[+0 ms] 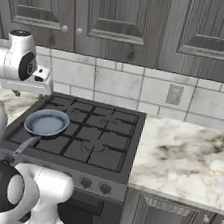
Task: Pick up the butter stick and place it in the pan. Then turn on the burner for the pan.
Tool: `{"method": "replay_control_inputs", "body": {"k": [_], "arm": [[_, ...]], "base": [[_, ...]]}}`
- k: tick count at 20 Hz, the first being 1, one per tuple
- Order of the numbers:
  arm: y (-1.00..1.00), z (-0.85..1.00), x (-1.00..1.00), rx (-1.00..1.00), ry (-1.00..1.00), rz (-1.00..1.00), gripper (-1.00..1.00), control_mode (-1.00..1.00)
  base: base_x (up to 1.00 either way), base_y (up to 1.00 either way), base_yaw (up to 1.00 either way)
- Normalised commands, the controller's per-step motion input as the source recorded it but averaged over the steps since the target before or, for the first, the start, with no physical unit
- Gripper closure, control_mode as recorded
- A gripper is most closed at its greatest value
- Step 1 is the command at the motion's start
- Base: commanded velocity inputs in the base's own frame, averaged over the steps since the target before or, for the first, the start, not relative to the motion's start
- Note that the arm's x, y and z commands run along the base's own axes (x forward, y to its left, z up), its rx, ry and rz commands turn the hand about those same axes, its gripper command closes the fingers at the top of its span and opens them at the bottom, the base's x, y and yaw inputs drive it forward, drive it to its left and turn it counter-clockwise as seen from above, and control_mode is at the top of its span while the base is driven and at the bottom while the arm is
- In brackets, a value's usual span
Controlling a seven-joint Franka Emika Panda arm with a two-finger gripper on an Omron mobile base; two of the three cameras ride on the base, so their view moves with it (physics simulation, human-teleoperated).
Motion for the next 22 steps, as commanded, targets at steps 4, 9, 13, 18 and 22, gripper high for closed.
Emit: {"method": "replay_control_inputs", "body": {"k": [4, 9, 13, 18, 22], "arm": [[1.0, -0.22, 0.0, 0.0, 0.05, 0.2, -1.0, -1.0], [0.99, -0.27, 0.0, 0.0, 0.01, 0.21, -1.0, -1.0], [0.89, -0.22, 0.0, 0.0, 0.01, 0.17, -1.0, -1.0], [0.78, -0.14, 0.0, 0.0, 0.01, 0.15, -1.0, -1.0], [0.77, -0.19, 0.0, 0.0, 0.04, 0.14, -1.0, -1.0]], "base": [[0.0, 0.0, 0.0], [0.0, 0.0, 0.0], [0.0, 0.0, 0.0], [0.0, 0.0, 0.0], [0.0, 0.0, 0.0]]}}
